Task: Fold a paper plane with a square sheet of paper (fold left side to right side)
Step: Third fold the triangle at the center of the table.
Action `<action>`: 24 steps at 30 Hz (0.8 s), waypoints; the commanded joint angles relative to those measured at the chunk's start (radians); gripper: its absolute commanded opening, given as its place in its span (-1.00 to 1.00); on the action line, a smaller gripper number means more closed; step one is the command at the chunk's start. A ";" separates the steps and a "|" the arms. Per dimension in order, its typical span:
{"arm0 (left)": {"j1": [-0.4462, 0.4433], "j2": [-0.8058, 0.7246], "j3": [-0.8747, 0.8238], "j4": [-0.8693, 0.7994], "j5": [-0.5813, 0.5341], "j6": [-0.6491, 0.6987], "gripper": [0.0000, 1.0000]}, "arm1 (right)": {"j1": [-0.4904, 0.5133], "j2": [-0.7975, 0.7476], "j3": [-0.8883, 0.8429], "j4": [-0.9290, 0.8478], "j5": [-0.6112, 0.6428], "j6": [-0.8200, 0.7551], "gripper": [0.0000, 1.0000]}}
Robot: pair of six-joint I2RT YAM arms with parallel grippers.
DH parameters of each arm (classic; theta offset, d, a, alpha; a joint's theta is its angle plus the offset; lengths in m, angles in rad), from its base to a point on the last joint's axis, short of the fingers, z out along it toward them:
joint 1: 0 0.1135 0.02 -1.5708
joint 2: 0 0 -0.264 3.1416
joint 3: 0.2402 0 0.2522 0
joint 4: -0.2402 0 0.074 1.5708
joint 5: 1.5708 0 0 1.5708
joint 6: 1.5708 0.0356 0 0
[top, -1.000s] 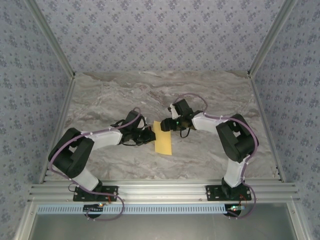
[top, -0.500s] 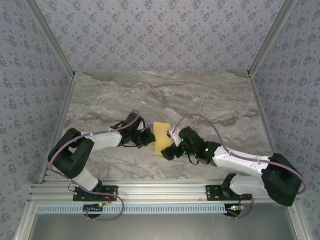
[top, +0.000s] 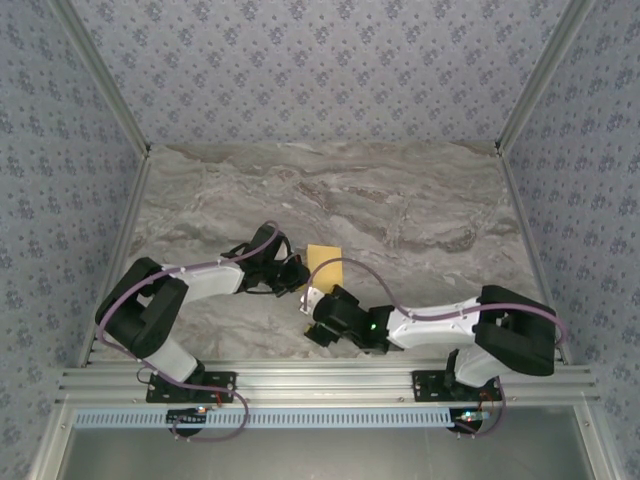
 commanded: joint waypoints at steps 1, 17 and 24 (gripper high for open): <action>-0.006 -0.029 0.004 0.001 0.015 -0.004 -1.00 | -0.003 0.036 0.044 0.048 0.058 -0.034 0.73; -0.001 -0.029 0.018 -0.043 0.008 0.036 -1.00 | -0.066 0.034 0.063 0.022 -0.081 -0.018 -1.00; 0.035 -0.067 0.044 -0.129 0.004 0.116 -0.63 | -0.132 0.016 0.046 0.001 -0.276 -0.001 -1.00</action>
